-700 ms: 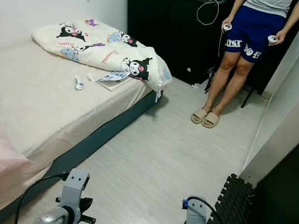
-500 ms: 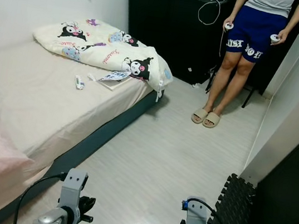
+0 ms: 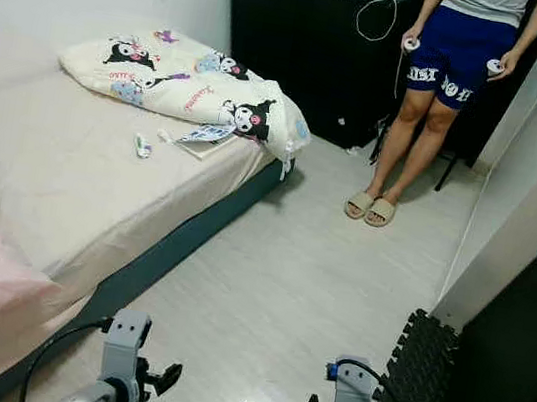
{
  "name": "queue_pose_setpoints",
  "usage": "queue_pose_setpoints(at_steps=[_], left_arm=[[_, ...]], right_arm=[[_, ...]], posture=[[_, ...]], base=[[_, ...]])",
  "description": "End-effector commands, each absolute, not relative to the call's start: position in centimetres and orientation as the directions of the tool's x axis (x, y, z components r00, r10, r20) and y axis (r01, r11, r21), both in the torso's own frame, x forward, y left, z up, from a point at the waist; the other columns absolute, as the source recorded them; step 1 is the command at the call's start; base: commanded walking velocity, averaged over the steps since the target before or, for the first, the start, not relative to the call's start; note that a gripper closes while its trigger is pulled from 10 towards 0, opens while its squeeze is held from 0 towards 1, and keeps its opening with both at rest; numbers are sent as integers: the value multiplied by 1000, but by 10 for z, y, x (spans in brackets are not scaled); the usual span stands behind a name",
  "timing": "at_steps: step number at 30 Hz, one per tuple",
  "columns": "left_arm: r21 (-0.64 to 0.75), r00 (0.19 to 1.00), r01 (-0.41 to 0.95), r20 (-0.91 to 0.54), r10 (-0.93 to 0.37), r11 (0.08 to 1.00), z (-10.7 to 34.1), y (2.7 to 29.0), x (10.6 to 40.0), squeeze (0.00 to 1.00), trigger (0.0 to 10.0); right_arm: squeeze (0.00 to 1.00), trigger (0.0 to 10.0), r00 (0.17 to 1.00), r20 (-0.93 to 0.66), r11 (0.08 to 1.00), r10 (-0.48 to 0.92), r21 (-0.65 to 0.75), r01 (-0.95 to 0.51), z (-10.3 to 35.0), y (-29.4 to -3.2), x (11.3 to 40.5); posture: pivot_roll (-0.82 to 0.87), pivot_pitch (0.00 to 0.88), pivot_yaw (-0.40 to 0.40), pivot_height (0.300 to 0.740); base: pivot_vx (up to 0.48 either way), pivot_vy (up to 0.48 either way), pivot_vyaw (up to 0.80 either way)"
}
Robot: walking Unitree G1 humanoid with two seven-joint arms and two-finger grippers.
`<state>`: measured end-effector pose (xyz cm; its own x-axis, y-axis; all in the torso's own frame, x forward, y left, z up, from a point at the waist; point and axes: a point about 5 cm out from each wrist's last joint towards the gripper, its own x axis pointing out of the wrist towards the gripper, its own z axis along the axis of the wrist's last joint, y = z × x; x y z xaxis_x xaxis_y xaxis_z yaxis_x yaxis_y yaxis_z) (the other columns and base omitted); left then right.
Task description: Clean up the room
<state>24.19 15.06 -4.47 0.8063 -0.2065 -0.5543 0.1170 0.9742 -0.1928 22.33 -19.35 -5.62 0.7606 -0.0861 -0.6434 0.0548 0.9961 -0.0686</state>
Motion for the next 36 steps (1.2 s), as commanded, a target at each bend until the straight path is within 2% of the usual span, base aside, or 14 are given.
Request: queue_pose_setpoints(at_steps=[1, 7, 8, 9, 10, 15, 29, 36], left_arm=[[-202, 794, 106, -572, -205, 974, -49, 153, 237, 1000, 10000], [-181, 769, 63, -618, -163, 982, -53, 157, 233, 1000, 10000], [-178, 760, 48, -631, -152, 983, -54, 158, 232, 298, 10000], [-178, 760, 48, -631, -152, 983, -54, 158, 232, 298, 10000], [-181, 758, 27, -637, -138, 983, -55, 160, 231, 0, 10000], [-184, 734, 39, -661, -153, 982, -60, 157, 225, 0, 10000], [-167, 737, 84, -653, -174, 982, -57, 153, 229, 0, 10000], [-210, 729, 81, -654, -202, 974, -57, 150, 229, 0, 10000]], right_arm=[[1000, 10000, 751, -655, 996, -85, -46, 73, -60, -192, 217], [1000, 10000, 746, -663, 997, -65, -9, 79, -61, -191, 216], [604, 10000, 745, -665, 997, -54, 7, 79, -62, -191, 215], [604, 10000, 745, -665, 997, -54, 7, 79, -62, -191, 215], [0, 10000, 738, -673, 997, -46, 12, 73, -63, -191, 214], [0, 10000, 714, -699, 999, -30, 5, 47, -66, -190, 211], [0, 10000, 710, -703, 998, -25, 18, 53, -66, -192, 210], [0, 10000, 708, -706, 999, -25, 16, 51, -66, -193, 209]], posture=[[-11, 94, -20, 740], [-12, 92, -19, 740], [-12, 92, -19, 740], [-12, 92, -19, 740], [-15, 87, -22, 740], [-19, 78, -21, 740], [-25, 80, -16, 740], [-25, 82, -16, 740]], base=[[0, 0, 0], [0, 0, 0], [0, 0, 0], [0, 0, 0], [0, 0, 0], [0, 0, 640], [0, 0, 800], [0, 0, 800]])
